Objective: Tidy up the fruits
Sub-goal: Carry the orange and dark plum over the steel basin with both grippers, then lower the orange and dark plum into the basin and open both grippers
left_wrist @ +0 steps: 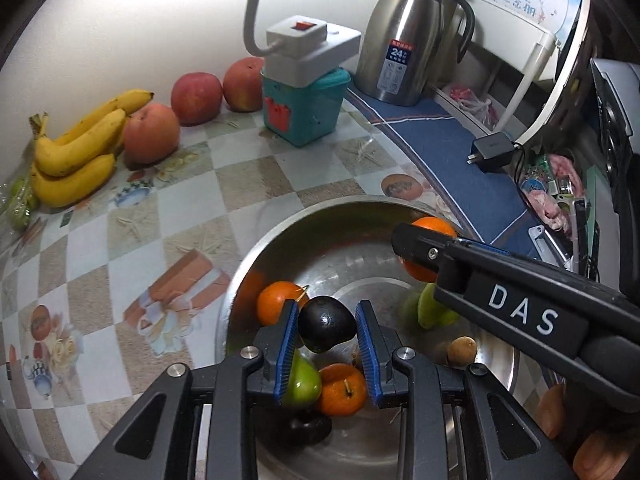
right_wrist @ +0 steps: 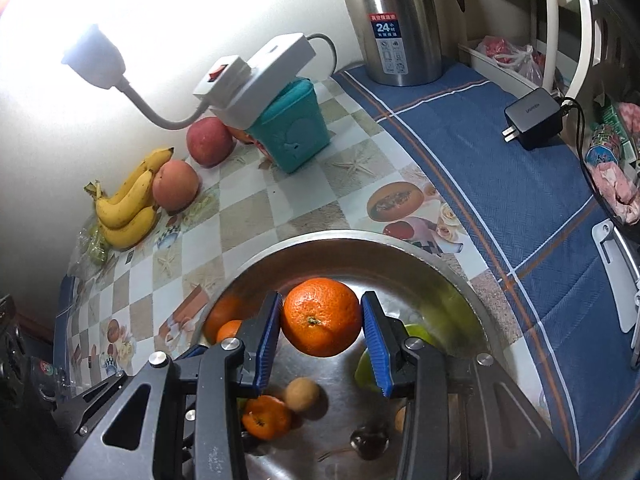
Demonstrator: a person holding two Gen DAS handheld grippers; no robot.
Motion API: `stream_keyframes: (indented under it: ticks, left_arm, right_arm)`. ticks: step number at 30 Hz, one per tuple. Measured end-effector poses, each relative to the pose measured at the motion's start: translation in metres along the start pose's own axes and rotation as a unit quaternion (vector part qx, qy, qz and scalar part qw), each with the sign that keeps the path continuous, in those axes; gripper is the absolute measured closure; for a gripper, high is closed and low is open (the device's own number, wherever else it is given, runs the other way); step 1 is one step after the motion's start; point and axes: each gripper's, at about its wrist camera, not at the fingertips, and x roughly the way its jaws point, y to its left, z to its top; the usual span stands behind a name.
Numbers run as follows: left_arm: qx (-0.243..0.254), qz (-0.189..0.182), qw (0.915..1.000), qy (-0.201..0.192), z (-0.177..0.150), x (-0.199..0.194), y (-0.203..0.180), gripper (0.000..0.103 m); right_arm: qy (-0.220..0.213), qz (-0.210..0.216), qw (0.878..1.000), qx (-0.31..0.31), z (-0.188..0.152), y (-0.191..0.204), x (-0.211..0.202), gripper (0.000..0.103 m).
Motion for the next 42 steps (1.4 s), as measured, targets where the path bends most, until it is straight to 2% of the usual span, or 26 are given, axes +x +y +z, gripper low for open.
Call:
stream_keyframes:
  ticks: [16, 25, 42]
  left_arm:
    - [0.018, -0.005, 0.9995, 0.026, -0.002, 0.022, -0.012, 0.071]
    - [0.012, -0.008, 0.9993, 0.035, -0.003, 0.031, -0.013, 0.071]
    - [-0.001, -0.012, 0.9992, 0.039, -0.002, 0.033, -0.008, 0.07]
  right_arm:
    - [0.025, 0.011, 1.0, 0.004, -0.001, -0.008, 0.024, 0.061]
    - [0.039, 0.013, 0.999, 0.01, -0.003, -0.01, 0.031, 0.061]
    - [0.039, 0.007, 0.999, 0.0, -0.005, -0.007, 0.034, 0.06]
